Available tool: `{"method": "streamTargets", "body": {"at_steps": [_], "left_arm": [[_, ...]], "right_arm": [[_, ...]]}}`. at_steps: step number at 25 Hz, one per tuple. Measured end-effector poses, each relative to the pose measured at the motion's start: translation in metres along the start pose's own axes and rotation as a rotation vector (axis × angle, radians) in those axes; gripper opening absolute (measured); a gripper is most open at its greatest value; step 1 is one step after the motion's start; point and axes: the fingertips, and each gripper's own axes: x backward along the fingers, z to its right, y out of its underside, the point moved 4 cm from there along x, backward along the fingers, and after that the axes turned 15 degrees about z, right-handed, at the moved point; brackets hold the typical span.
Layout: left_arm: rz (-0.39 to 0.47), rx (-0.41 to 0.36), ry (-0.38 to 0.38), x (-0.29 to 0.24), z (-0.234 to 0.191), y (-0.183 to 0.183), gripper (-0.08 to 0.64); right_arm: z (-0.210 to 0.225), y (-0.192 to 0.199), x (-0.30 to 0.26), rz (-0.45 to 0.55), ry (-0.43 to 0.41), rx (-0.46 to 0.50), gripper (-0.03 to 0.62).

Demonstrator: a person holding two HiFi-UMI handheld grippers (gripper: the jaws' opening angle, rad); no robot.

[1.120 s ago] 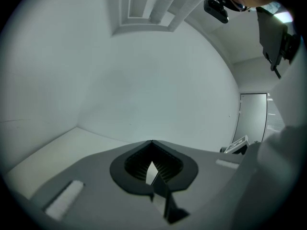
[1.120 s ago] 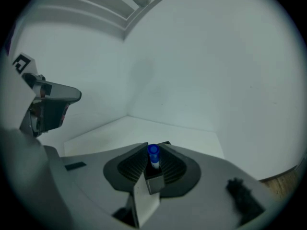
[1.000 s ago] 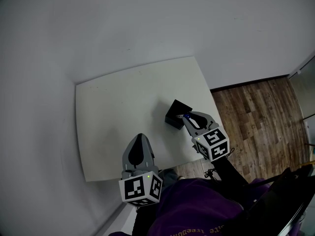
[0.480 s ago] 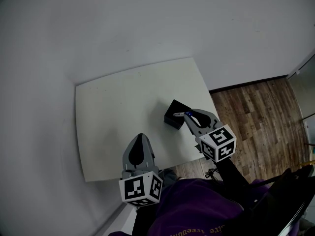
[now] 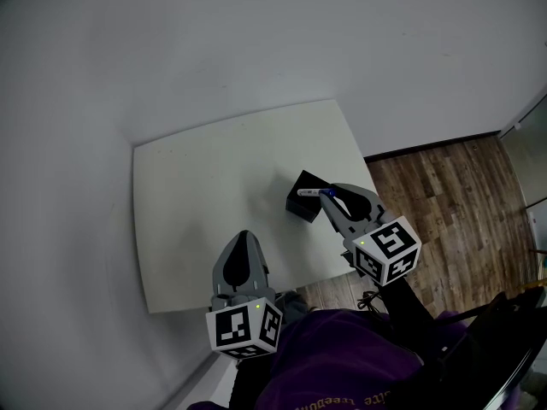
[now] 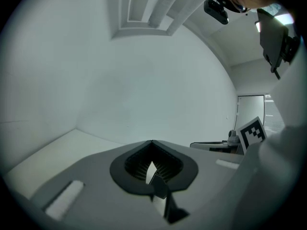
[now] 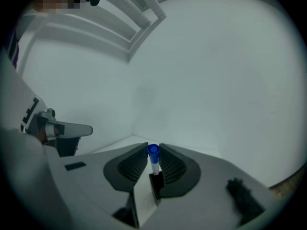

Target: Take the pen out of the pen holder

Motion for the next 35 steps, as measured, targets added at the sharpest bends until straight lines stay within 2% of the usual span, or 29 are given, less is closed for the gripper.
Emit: {"method": "streamTargets", "body": {"at_steps": [21, 35], "left_arm": [[0.022, -0.002, 0.007, 0.005, 0.008, -0.008, 0.008], [0.029, 0.002, -0.018, 0.009, 0.005, -0.007, 0.008]], "right_arm": [[-0.004, -0.039, 0.012, 0.117, -0.004, 0.019, 0.078], [-0.004, -0.045, 0.013, 0.137, 0.001, 0.031, 0.078]]}}
